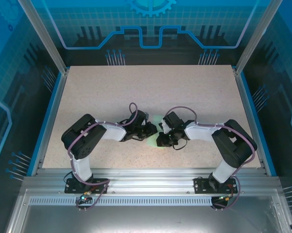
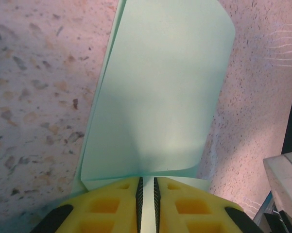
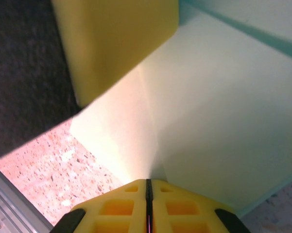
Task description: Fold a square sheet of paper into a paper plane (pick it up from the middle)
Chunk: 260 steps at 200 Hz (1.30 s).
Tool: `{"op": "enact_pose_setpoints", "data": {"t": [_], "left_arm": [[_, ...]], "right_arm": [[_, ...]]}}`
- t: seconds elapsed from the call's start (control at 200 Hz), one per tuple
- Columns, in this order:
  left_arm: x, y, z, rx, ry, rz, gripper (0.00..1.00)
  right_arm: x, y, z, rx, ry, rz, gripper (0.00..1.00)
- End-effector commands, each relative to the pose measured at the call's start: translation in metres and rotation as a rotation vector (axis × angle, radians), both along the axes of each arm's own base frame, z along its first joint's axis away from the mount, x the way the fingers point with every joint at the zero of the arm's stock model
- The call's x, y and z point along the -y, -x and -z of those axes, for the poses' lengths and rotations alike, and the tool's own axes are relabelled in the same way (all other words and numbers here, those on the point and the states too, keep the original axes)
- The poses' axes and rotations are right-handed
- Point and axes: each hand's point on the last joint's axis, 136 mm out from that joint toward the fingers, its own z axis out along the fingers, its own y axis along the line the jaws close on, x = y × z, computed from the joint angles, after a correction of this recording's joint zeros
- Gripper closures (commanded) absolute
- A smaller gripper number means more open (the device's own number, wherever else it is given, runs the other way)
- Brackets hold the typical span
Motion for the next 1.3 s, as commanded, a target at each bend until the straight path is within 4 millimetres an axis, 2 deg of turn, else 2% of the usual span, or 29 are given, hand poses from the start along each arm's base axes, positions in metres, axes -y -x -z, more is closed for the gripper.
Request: {"op": "enact_pose_setpoints", "data": {"t": [0.0, 0.135, 0.355, 0.765, 1.04, 1.295], "left_arm": [[-0.028, 0.027, 0.056, -0.138, -0.143, -0.018, 0.82], [-0.027, 0.026, 0.054, -0.136, -0.138, -0.015, 0.82], [-0.023, 0.021, 0.046, -0.122, -0.146, -0.006, 0.82], [-0.023, 0.018, 0.035, -0.115, -0.148, -0.011, 0.82], [-0.021, 0.017, 0.029, -0.117, -0.144, -0.003, 0.82], [-0.023, 0.020, 0.024, -0.112, -0.144, -0.002, 0.81]], "right_arm": [[-0.006, 0.000, -0.018, -0.009, -0.058, 0.016, 0.91], [-0.011, -0.009, -0.027, 0.022, -0.073, 0.020, 0.91], [-0.020, -0.018, -0.033, 0.041, -0.098, 0.011, 0.91], [-0.006, -0.026, -0.038, 0.059, -0.129, 0.081, 0.91], [-0.002, -0.023, -0.022, 0.033, -0.105, 0.096, 0.91], [0.003, -0.029, -0.005, 0.017, -0.117, 0.140, 0.92]]}}
